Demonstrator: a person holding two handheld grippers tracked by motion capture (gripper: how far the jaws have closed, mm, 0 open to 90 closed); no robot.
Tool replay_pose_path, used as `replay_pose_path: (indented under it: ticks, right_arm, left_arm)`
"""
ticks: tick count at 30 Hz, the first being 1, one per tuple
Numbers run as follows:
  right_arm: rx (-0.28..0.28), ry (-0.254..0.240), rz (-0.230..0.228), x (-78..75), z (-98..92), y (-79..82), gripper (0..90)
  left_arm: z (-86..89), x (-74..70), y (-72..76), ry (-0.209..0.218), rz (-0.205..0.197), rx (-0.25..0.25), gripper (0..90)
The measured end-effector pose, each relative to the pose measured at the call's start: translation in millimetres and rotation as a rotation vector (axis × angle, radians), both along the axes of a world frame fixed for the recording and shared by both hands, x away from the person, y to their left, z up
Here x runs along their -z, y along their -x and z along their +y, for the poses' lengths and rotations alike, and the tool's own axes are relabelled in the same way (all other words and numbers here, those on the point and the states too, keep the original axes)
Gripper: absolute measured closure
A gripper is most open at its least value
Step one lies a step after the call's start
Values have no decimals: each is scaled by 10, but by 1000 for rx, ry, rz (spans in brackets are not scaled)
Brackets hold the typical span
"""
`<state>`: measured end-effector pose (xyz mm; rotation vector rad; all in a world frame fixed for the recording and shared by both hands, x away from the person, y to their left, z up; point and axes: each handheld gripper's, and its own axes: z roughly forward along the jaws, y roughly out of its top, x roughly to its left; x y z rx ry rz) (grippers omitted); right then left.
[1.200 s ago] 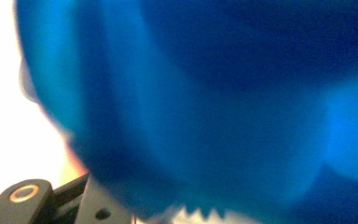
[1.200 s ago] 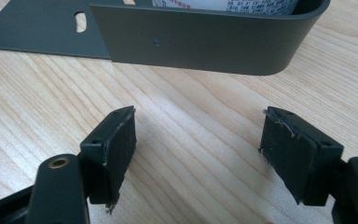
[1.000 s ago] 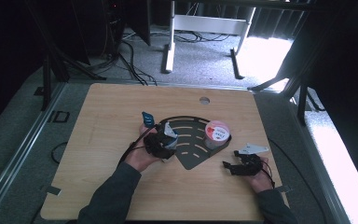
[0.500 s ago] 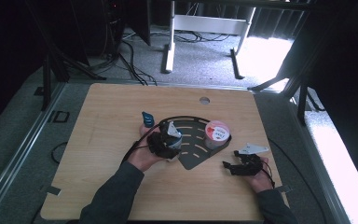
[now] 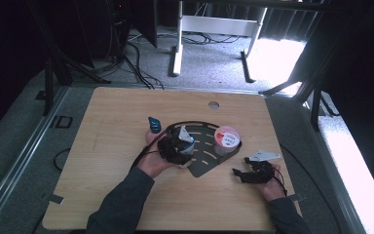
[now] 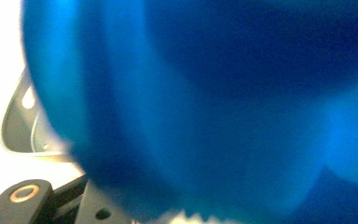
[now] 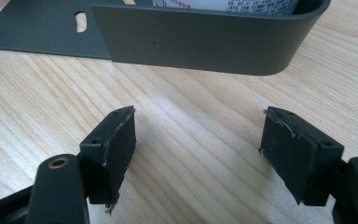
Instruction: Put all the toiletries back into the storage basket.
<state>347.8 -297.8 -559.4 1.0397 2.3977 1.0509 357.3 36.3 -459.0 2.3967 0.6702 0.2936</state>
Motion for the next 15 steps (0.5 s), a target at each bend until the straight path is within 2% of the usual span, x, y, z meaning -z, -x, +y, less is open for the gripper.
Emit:
replay_pose_path:
  ticks: [13, 15]
  right_arm:
    - [0, 0, 2, -1, 0, 1, 261]
    - [0, 1, 2, -2, 0, 1, 261]
  left_arm:
    - [-77, -17, -30, 1, -10, 3, 549]
    - [-92, -22, -30, 12, -16, -1, 549]
